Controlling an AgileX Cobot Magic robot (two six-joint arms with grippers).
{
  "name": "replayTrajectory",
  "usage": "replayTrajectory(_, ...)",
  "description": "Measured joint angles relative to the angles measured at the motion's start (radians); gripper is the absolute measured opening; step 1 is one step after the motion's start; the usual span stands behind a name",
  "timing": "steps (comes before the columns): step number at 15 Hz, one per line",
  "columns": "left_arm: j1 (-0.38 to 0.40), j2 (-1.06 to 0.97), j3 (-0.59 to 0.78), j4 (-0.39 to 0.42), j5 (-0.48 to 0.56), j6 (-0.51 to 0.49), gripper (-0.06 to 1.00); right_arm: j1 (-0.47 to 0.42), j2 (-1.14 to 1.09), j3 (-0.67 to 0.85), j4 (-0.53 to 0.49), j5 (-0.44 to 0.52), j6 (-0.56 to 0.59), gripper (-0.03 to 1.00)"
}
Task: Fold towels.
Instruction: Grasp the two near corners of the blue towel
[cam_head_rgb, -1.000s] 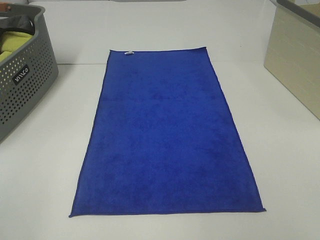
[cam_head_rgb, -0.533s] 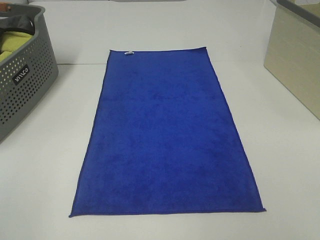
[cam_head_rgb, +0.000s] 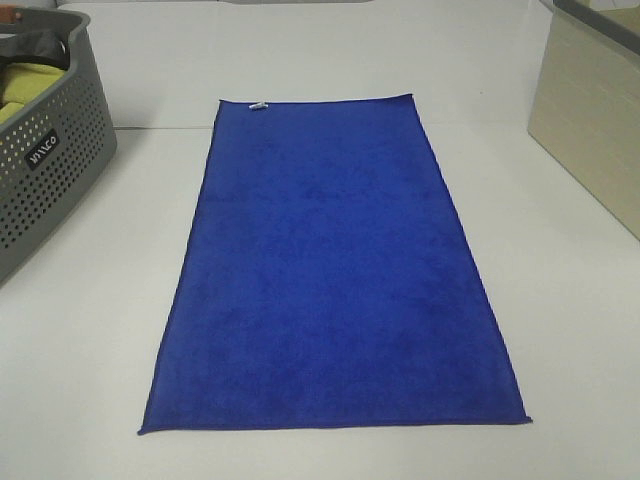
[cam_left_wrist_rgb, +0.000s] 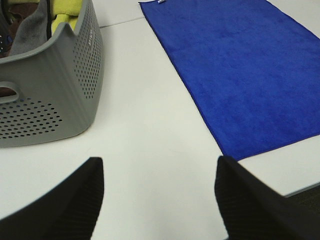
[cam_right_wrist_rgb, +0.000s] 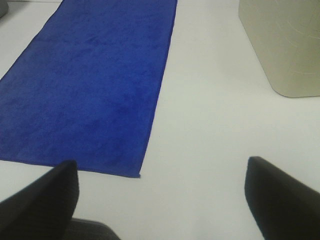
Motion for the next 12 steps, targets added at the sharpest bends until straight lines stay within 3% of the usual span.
replayTrajectory(5,0.0,0.0,-0.002,-0.015,-0.021,-0.03,0.62,0.0,0.002,-0.001,0.002,-0.012,0.02,0.85)
replayTrajectory(9,0.0,0.107,-0.008,-0.115,-0.274,-0.158,0.62,0.0,0.188,-0.04,0.002,-0.182,0.068,0.83)
replayTrajectory(12,0.0,0.312,-0.008,-0.2,-0.344,-0.17,0.62,0.0,0.451,-0.111,0.017,-0.26,0.095,0.81)
